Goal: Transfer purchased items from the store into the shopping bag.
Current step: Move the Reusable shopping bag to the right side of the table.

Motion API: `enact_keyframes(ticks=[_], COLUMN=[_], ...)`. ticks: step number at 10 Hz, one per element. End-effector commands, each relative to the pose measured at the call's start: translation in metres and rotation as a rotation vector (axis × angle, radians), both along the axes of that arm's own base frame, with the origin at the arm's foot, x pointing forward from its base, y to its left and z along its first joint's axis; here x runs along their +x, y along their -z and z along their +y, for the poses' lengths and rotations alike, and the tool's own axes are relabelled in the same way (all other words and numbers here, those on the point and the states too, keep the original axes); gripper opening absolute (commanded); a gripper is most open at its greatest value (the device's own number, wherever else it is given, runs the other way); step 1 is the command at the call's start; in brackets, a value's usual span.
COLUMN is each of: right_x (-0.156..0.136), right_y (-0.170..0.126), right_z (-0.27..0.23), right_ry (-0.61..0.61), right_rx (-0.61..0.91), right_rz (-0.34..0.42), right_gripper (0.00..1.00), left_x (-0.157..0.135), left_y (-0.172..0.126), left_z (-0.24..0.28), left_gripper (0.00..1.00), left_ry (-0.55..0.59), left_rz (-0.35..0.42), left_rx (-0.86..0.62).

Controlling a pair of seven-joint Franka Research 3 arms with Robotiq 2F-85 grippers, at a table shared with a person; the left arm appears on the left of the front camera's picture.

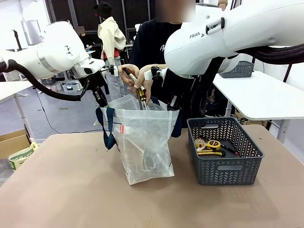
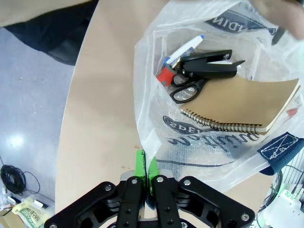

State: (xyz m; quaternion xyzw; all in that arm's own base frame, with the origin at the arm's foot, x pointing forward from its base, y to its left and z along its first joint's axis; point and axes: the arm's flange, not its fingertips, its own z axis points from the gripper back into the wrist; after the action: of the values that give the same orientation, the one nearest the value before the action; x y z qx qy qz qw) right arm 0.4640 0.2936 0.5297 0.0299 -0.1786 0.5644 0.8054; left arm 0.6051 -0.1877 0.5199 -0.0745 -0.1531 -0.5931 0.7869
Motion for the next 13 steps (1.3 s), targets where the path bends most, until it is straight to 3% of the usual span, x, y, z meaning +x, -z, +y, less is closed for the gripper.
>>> enact_keyframes(ticks=[1, 13], right_x=[0.0002, 0.0002], right_y=[0.0003, 0.0003], right_z=[-0.0017, -0.0017], right_ry=[0.0, 0.0], right_rx=[-0.005, -0.005], right_rz=[0.0, 0.0], right_gripper=[0.0, 0.0], left_x=[0.0002, 0.0002], left_y=[0.0003, 0.0003], left_z=[0.0013, 0.0013], left_gripper=[0.0, 0.0], left_ry=[-0.001, -0.001], left_rz=[0.0, 0.0], left_rx=[0.001, 0.001])
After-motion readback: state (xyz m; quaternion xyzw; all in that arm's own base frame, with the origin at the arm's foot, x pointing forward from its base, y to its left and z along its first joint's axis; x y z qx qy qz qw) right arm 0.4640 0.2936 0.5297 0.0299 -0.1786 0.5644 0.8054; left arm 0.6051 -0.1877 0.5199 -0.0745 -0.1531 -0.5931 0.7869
